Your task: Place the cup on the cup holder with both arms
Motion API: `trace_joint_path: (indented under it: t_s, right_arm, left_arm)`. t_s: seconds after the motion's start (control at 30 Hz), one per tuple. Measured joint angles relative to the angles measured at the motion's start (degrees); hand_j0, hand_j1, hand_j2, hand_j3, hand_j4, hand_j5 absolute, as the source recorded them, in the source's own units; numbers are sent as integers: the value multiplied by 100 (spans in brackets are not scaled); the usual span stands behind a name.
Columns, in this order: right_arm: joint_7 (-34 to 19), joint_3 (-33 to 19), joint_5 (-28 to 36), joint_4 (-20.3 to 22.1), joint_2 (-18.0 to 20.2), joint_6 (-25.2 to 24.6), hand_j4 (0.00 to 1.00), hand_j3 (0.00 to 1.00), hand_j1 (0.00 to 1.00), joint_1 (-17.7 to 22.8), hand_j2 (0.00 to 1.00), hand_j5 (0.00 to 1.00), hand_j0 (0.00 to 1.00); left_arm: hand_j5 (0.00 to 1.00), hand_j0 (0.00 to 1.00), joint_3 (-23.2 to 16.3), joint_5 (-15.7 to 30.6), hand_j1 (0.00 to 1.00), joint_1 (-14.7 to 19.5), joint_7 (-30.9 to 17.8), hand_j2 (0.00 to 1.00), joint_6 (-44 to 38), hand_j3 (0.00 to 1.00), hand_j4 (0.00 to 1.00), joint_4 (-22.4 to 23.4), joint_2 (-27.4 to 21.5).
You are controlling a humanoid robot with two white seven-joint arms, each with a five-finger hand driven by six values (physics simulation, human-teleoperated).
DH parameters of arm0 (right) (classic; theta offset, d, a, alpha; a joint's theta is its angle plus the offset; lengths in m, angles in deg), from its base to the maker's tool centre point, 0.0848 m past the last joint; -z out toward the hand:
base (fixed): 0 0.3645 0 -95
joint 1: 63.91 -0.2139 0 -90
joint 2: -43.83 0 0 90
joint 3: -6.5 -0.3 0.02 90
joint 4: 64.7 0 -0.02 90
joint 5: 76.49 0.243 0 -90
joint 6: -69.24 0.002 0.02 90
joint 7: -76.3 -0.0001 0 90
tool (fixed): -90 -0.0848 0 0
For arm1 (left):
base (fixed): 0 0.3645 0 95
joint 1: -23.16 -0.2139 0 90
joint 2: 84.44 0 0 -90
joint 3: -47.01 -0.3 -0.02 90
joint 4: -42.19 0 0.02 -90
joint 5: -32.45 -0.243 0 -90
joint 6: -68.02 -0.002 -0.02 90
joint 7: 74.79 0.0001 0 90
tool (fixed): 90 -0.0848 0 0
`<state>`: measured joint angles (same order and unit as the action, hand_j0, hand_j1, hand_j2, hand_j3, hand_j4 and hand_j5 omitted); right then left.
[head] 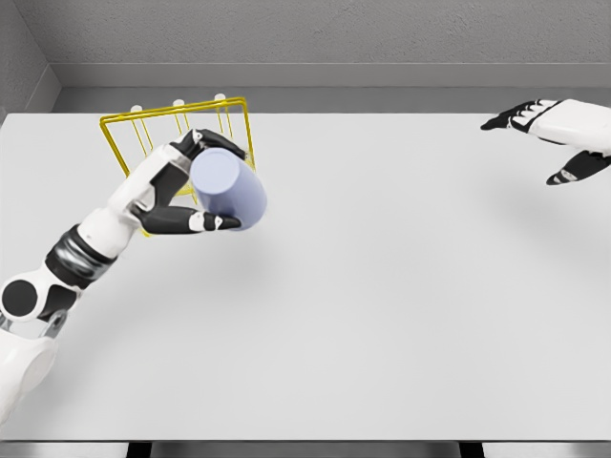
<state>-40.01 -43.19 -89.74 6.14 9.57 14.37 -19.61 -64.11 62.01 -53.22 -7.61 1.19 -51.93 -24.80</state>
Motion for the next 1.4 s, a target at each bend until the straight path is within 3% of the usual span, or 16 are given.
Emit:
trace_joint_path:
  t_s: [0.37, 0.67, 0.87, 1.1, 1.4]
  right_arm:
    - [0, 6, -1, -1, -11, 0, 100, 100, 100, 9, 100, 100, 100]
    - [0, 6, -1, -1, -16, 0, 100, 100, 100, 9, 100, 100, 100]
    - [0, 5, -1, -1, -16, 0, 100, 100, 100, 9, 100, 100, 100]
    - [0, 8, -1, -1, -25, 0, 100, 100, 100, 9, 100, 100, 100]
    - [0, 9, -1, -1, -26, 0, 100, 100, 100, 9, 100, 100, 100]
  left_arm:
    - [41, 41, 434, 476, 41, 88, 57, 41, -150, 41, 41, 168, -581]
    - [40, 40, 508, 532, 40, 685, 60, 40, -184, 40, 40, 785, -539]
    - [40, 40, 474, 479, 40, 677, 54, 40, -213, 40, 40, 1030, -449]
    - [40, 40, 346, 416, 40, 668, 43, 40, -211, 40, 40, 1062, -197]
    - [40, 40, 327, 417, 40, 624, 41, 40, -215, 40, 40, 1082, -221]
